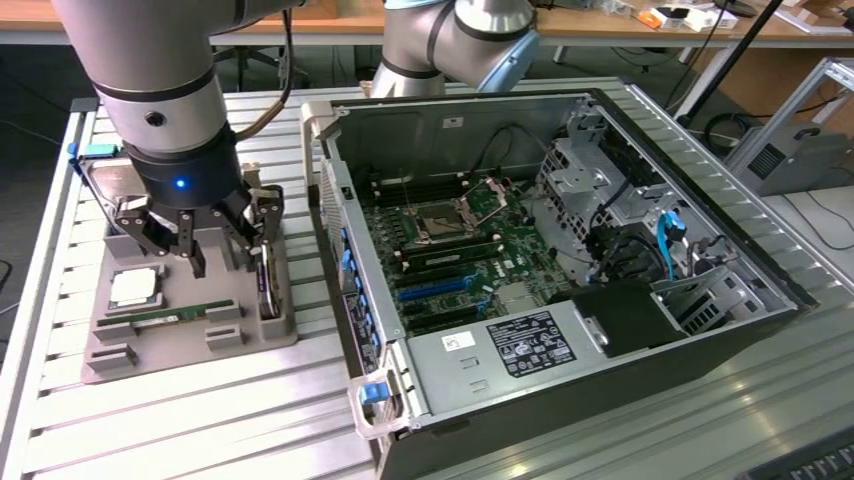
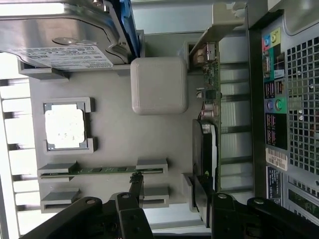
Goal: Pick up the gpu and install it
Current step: 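Pick up the gpu and move the gpu toward the slot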
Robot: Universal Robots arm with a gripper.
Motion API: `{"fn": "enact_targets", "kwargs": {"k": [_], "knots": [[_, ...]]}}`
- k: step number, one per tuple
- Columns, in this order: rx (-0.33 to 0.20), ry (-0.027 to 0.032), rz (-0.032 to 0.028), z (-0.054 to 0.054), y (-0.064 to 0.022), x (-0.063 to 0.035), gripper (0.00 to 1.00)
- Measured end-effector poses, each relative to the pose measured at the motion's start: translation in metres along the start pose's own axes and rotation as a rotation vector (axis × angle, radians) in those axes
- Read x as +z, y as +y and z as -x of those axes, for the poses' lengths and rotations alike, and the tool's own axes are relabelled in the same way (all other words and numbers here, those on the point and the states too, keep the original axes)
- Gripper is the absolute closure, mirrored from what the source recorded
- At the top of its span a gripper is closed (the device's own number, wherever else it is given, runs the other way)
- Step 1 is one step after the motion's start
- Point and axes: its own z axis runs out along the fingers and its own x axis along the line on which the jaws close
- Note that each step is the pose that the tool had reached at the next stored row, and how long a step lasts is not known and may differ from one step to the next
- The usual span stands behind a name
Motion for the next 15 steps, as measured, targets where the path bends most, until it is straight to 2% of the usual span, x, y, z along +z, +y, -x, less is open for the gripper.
{"fn": "enact_targets", "kwargs": {"k": [15], "knots": [[0.000, -0.0003, -0.0044, 0.0069, 0.0004, 0.0027, 0.46]]}}
